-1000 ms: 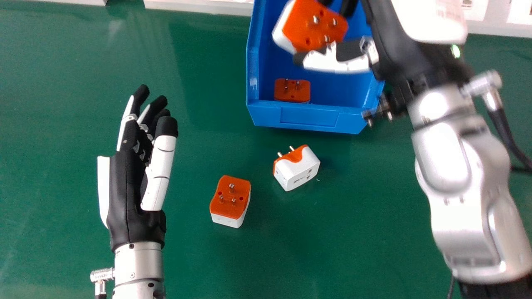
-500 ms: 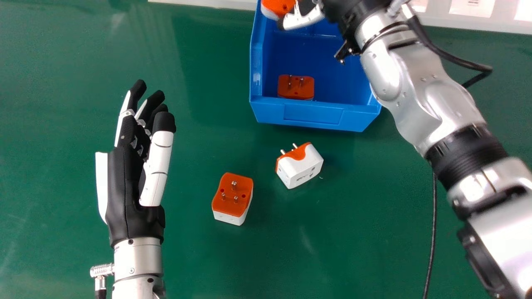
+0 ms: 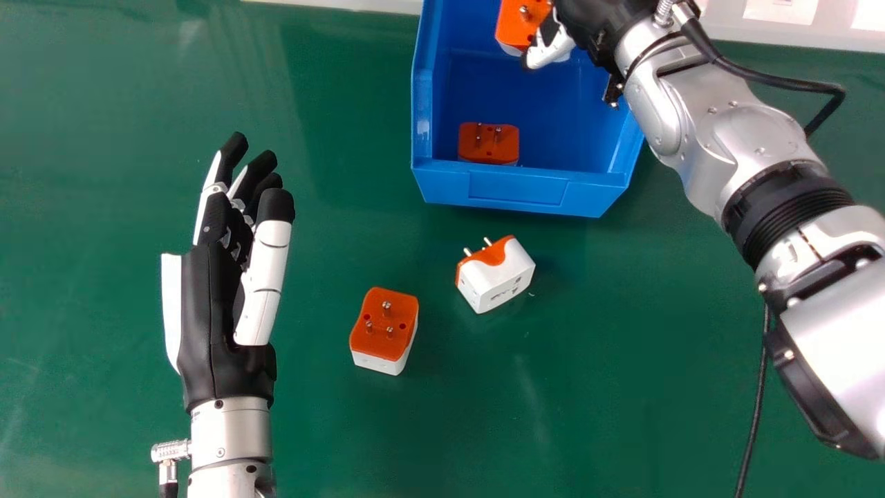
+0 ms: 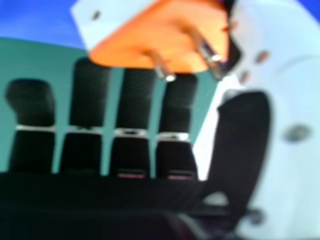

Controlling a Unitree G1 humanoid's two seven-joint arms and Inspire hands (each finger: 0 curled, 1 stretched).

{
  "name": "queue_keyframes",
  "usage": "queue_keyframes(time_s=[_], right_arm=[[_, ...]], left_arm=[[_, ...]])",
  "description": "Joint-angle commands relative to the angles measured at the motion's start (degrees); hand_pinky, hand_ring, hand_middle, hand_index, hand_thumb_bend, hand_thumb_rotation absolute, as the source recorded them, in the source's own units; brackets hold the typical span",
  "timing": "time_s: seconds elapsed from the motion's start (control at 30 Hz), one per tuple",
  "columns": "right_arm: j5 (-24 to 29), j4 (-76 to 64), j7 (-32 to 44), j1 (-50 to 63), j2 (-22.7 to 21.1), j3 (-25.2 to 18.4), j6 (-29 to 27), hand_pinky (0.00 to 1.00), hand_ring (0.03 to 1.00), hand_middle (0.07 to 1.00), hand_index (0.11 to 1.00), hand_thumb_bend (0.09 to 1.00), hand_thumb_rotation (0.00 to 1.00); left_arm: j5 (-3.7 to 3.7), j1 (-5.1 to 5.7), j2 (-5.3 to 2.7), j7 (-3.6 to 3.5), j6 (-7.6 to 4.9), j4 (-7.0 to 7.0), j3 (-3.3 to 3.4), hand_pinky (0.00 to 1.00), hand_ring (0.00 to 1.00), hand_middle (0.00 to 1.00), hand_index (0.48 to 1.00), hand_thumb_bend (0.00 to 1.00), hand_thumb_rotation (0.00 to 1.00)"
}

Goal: Pick all objects and put in blue box

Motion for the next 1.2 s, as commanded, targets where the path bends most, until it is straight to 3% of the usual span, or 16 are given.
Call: queue_keyframes(time_s=[0.0, 0.1, 0.33, 0.5, 0.53, 0.63, 0.67, 0.7, 0.73, 0.8, 0.87, 0.9, 0.97, 1.07, 1.17], right_arm=[[0.7, -0.4, 0.2, -3.8, -1.1, 0.3, 1.6, 0.19, 0.366, 0.467, 0.520, 0.509, 0.00], [1.2, -1.1, 0.7, -3.4, -0.9, 0.6, 2.3, 0.21, 0.365, 0.471, 0.526, 0.509, 0.00], [3.8, -4.8, 14.0, -3.3, 0.0, 0.6, 8.0, 0.21, 0.371, 0.479, 0.518, 0.510, 0.00], [3.1, -7.3, 12.2, -2.1, -0.7, 1.8, 9.3, 0.21, 0.371, 0.479, 0.518, 0.510, 0.00], [2.7, -7.7, 11.7, -2.0, -0.8, 2.2, 9.8, 0.35, 0.497, 0.583, 0.605, 0.608, 0.03], [2.5, -8.3, 10.9, -1.9, -0.8, 2.8, 10.7, 0.35, 0.497, 0.583, 0.605, 0.608, 0.03], [2.5, -8.7, 10.7, -1.9, -0.9, 2.9, 10.9, 0.48, 0.597, 0.667, 0.684, 0.687, 0.08], [2.8, -9.2, 10.7, -1.8, -1.0, 2.8, 11.1, 0.48, 0.597, 0.667, 0.684, 0.687, 0.08], [2.9, -9.8, 10.6, -1.7, -1.0, 2.7, 11.3, 0.58, 0.678, 0.733, 0.747, 0.750, 0.12], [3.2, -10.9, 10.5, -1.4, -1.2, 2.5, 11.6, 0.58, 0.678, 0.733, 0.747, 0.750, 0.12], [3.1, -11.9, 10.4, -1.1, -1.4, 2.6, 11.9, 0.73, 0.794, 0.830, 0.839, 0.840, 0.19], [3.0, -12.8, 10.3, -0.8, -1.6, 2.6, 12.1, 0.73, 0.794, 0.830, 0.839, 0.840, 0.19], [3.0, -14.4, 10.2, -0.2, -2.0, 2.5, 12.3, 0.83, 0.868, 0.891, 0.897, 0.899, 0.23], [3.1, -17.2, 10.0, 0.8, -2.7, 2.1, 12.6, 0.86, 0.895, 0.913, 0.918, 0.919, 0.25], [2.6, -23.6, 11.5, 2.9, -4.1, 1.6, 14.0, 0.89, 0.916, 0.931, 0.934, 0.936, 0.26]], left_arm=[[0.00, -0.32, 0.10, -0.30, -1.28, -0.66, 0.02, 0.81, 0.87, 0.87, 0.910, 0.74, 0.78], [-0.20, -0.42, 0.10, -0.63, -1.22, -0.56, -0.02, 0.82, 0.87, 0.88, 0.910, 0.74, 0.78], [-0.44, -0.19, 0.18, -0.95, -0.87, -0.93, 0.03, 0.82, 0.88, 0.88, 0.910, 0.74, 0.78], [-0.38, -0.40, 0.10, -0.88, -1.08, -0.59, 0.02, 0.82, 0.88, 0.88, 0.910, 0.74, 0.78], [-0.33, -0.46, 0.05, -0.83, -1.08, -0.52, -0.01, 0.82, 0.88, 0.88, 0.911, 0.74, 0.78], [-0.34, -0.42, -0.06, -0.79, -1.07, -0.55, -0.05, 0.82, 0.88, 0.88, 0.911, 0.74, 0.78], [-0.36, -0.37, -0.06, -0.80, -1.08, -0.58, -0.04, 0.83, 0.88, 0.88, 0.911, 0.74, 0.78], [-0.39, -0.31, -0.05, -0.84, -1.08, -0.63, -0.05, 0.83, 0.88, 0.88, 0.911, 0.74, 0.78], [-0.37, -0.25, -0.06, -0.86, -1.08, -0.68, -0.08, 0.83, 0.88, 0.88, 0.911, 0.74, 0.78], [-0.23, -0.26, -0.07, -0.78, -1.16, -0.59, -0.09, 0.83, 0.88, 0.88, 0.911, 0.74, 0.78], [-0.14, -0.25, -0.09, -0.70, -1.17, -0.56, -0.07, 0.83, 0.88, 0.88, 0.911, 0.74, 0.78], [-0.01, -0.28, -0.15, -0.58, -1.10, -0.62, -0.10, 0.83, 0.88, 0.88, 0.911, 0.74, 0.78], [0.20, -0.26, -0.21, -0.39, -1.01, -0.76, -0.13, 0.83, 0.88, 0.88, 0.910, 0.74, 0.78], [0.55, -0.22, -0.22, -0.06, -0.99, -0.72, -0.05, 0.83, 0.89, 0.88, 0.910, 0.73, 0.78], [0.44, 0.18, -0.30, -0.16, -1.00, -1.02, -0.16, 0.83, 0.88, 0.88, 0.910, 0.73, 0.78]])
